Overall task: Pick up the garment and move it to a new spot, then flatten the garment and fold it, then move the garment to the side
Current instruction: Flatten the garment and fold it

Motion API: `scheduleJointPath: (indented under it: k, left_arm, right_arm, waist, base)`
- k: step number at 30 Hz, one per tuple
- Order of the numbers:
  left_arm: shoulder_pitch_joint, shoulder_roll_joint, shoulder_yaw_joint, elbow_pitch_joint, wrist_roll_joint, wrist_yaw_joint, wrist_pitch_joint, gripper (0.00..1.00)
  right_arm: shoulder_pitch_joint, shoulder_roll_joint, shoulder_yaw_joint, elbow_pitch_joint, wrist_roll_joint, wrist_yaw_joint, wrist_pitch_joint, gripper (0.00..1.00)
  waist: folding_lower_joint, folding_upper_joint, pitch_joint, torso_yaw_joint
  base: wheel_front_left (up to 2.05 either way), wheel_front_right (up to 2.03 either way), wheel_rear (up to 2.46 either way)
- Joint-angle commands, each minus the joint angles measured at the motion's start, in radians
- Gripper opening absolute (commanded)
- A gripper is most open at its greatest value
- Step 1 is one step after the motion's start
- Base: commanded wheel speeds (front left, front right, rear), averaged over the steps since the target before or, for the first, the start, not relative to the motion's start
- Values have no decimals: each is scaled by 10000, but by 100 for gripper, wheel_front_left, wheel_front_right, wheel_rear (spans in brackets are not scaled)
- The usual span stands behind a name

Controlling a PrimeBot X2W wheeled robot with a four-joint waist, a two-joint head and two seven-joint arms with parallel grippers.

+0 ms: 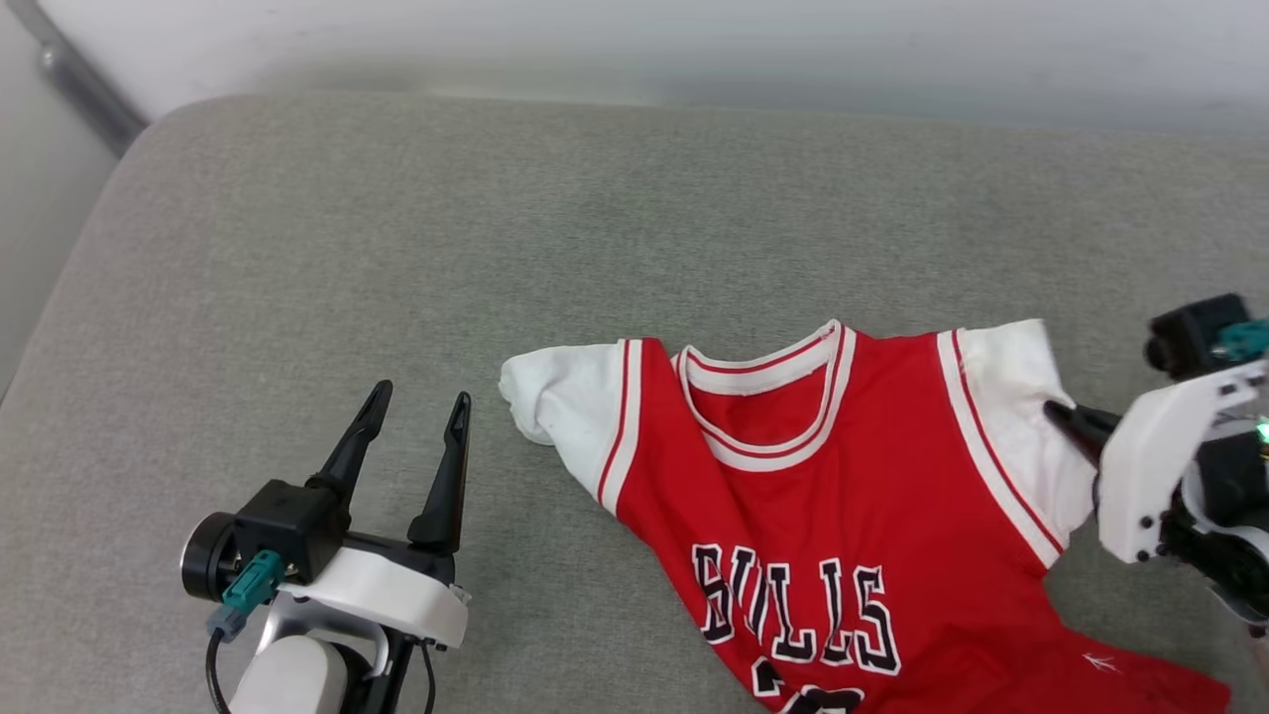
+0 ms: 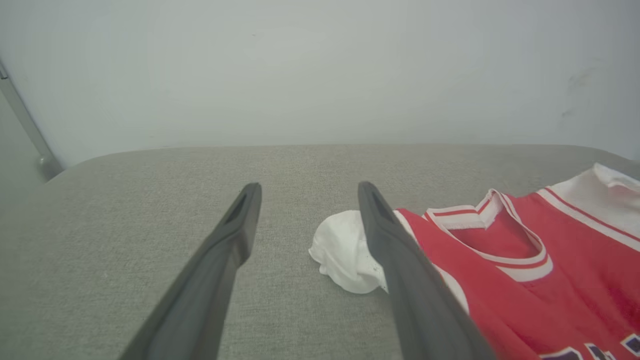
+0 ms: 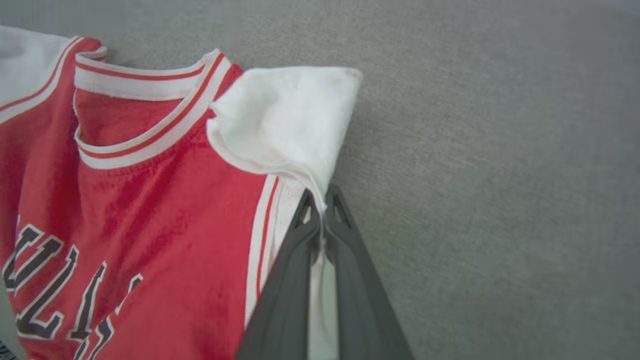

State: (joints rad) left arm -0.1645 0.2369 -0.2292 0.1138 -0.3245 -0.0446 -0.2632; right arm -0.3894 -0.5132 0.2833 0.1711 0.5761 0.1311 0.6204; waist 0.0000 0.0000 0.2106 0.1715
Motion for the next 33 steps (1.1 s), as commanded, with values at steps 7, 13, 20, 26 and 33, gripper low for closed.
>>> scheduleJointPath:
  k: [7,13,20,26,33]
  left_arm:
    - [37,57,213,-4,137,-75,-22,100]
    - [-107,71,212,129,174,-121,-21,100]
    - [-90,104,315,298,128,-68,-22,100]
    - [19,54,521,146,22,-41,-21,100]
    - [240,63,843,-171,-227,-120,-21,100]
  right_arm:
    - [1176,1283,-3129,539,431,-4,-153,0]
    - [1501,1755,-4842,1588,-890,-7,-451,100]
    - [1405,2108,-5422,1769,-2401,-5,-1084,100]
    - [1384,2207,-5298,974,-3040,-5,-1771,100]
    - [1954,2433,-4758,-1008,-2987,-5,-3344,100]
  waist:
    - [0,0,142,-482]
    - [0,0,250,-605]
    - [0,0,48,-803]
    - [0,0,-358,-1069]
    - [0,0,-740,-1470]
  base:
    - [0,0,0]
    - [0,0,0]
    - [0,0,0]
    - [0,0,0]
    - [0,0,0]
